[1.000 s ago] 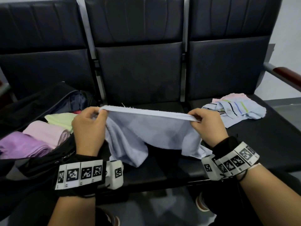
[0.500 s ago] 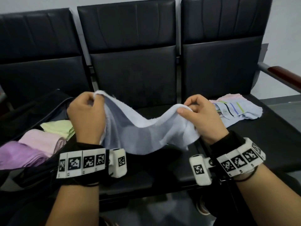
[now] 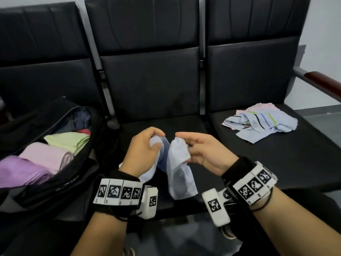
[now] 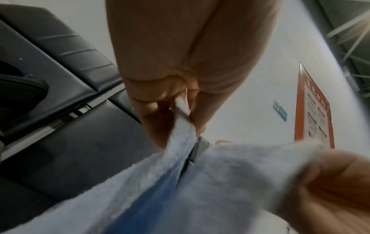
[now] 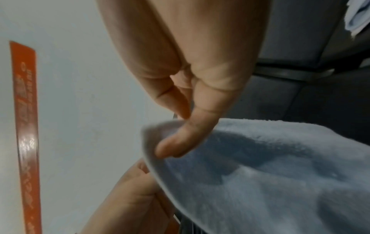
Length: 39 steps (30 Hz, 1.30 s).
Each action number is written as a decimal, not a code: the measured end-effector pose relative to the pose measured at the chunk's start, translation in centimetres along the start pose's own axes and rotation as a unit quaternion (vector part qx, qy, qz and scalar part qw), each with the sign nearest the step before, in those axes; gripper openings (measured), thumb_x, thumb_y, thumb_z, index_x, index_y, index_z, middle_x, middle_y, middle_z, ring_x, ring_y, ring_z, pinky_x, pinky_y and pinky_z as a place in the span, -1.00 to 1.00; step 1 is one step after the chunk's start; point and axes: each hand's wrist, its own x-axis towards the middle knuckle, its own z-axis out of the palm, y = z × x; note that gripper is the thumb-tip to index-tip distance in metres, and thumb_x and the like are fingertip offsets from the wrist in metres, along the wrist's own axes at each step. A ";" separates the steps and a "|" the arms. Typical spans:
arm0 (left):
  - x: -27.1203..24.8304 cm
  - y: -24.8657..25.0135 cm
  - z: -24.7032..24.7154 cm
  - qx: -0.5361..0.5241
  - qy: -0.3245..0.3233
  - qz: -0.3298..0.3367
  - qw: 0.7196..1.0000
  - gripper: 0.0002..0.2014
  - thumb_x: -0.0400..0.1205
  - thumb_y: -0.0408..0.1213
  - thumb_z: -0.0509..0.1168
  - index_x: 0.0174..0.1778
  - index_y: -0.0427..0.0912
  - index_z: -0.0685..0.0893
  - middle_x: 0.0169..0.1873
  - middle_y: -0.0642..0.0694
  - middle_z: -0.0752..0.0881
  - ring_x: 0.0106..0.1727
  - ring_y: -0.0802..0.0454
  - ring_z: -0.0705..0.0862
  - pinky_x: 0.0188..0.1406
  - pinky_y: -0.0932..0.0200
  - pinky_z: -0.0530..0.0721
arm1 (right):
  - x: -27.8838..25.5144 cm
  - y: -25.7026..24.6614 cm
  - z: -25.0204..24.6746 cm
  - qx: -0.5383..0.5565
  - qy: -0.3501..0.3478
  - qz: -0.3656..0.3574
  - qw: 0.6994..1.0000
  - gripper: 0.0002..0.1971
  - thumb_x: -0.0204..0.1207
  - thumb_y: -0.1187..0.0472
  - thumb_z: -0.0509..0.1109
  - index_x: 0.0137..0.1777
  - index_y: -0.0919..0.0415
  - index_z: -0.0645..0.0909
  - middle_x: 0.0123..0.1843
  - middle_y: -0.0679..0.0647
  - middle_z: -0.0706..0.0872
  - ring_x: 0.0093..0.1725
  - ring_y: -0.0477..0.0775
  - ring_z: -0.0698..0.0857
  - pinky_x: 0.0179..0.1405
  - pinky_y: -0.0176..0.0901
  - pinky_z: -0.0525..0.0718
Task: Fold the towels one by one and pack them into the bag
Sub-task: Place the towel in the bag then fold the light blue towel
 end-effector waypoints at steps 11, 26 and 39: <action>-1.9 0.4 -0.4 -0.099 -0.023 0.003 0.995 -0.76 0.58 -0.45 0.43 0.05 -0.02 0.79 -0.02 0.10 0.82 0.10 0.23 0.76 0.10 0.34 0.69 | 0.9 0.7 2.6 -0.338 0.103 -0.220 0.909 -0.81 0.44 0.28 0.48 -0.11 -0.07 0.78 -0.16 -0.07 0.81 -0.15 -0.10 0.77 -0.16 -0.28 0.69; -2.8 1.2 -2.5 -0.050 -0.103 0.049 0.992 -0.60 0.50 -0.22 0.57 0.26 0.08 0.75 -0.02 0.13 0.71 0.06 0.12 0.74 0.14 0.03 0.75 | 1.6 -0.5 4.4 -0.472 0.108 -0.188 0.855 -0.75 0.45 -0.08 0.53 -0.33 0.02 0.64 -0.41 -0.03 0.68 -0.38 -0.05 0.63 -0.32 0.05 0.70; -3.0 -0.6 -2.7 0.005 -0.020 0.064 0.998 -0.76 0.60 -0.49 0.39 0.07 -0.11 0.84 -0.12 0.14 0.75 -0.03 0.24 0.72 -0.05 0.44 0.59 | 1.4 0.1 4.3 -0.468 0.026 -0.172 0.866 -0.85 0.51 0.01 0.54 -0.24 0.01 0.73 -0.33 -0.07 0.72 -0.31 -0.13 0.67 -0.31 -0.28 0.63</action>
